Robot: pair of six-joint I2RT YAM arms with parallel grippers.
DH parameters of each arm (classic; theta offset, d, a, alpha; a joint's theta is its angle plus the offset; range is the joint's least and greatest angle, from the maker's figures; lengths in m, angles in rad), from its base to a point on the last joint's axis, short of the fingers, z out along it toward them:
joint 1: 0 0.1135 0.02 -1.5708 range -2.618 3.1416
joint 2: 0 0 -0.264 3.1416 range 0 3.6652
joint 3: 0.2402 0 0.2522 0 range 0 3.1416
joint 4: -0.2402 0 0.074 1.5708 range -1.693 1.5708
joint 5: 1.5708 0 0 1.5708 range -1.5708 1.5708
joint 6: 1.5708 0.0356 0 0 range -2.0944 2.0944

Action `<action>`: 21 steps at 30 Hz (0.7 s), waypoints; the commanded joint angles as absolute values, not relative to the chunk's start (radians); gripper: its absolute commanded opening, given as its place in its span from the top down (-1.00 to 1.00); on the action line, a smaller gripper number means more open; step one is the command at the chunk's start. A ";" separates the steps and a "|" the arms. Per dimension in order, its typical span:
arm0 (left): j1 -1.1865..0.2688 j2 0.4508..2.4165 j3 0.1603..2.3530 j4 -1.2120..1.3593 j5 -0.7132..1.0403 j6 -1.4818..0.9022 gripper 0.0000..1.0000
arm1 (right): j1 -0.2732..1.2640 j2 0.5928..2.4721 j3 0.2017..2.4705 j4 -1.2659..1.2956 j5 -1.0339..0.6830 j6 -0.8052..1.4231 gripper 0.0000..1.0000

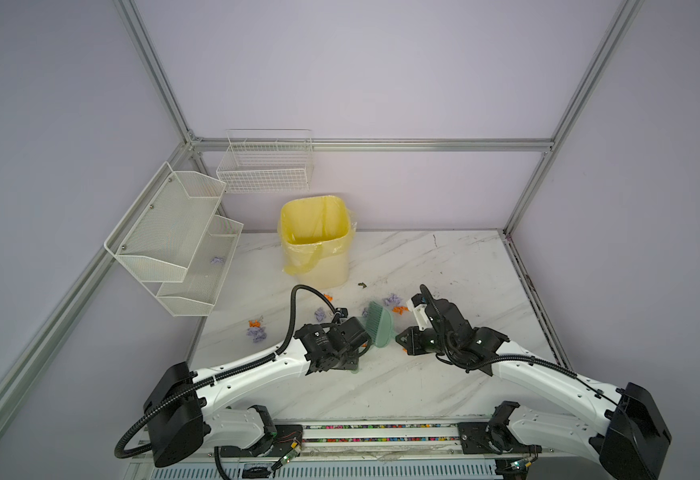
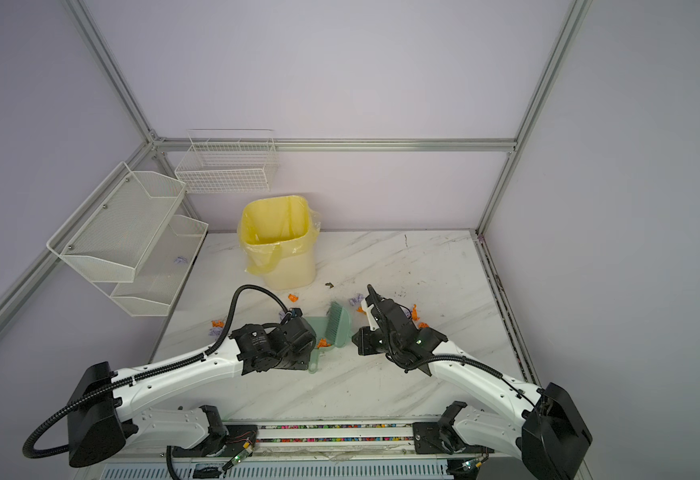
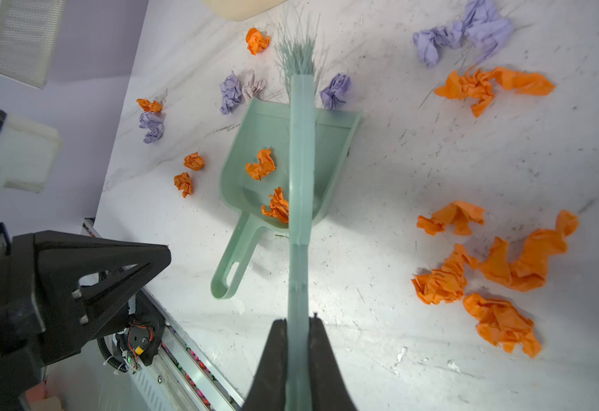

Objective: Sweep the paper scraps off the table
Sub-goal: 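Lift the dustpan with the left gripper while the right gripper raises the brush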

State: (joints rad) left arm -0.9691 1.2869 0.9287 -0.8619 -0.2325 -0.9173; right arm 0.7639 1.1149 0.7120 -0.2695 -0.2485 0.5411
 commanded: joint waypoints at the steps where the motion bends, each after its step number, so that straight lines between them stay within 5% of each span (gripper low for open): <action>1: -0.972 1.298 0.890 -0.827 -0.207 -0.945 0.64 | 0.763 1.048 0.725 -0.286 -0.209 0.535 1.00; 14: -0.991 1.446 0.965 -0.805 -0.196 -0.943 0.15 | 0.764 0.945 0.735 -0.411 -0.139 0.537 1.00; 21: -0.992 1.454 0.947 -0.772 -0.183 -0.979 0.07 | 0.763 0.902 0.767 -0.454 -0.107 0.516 1.00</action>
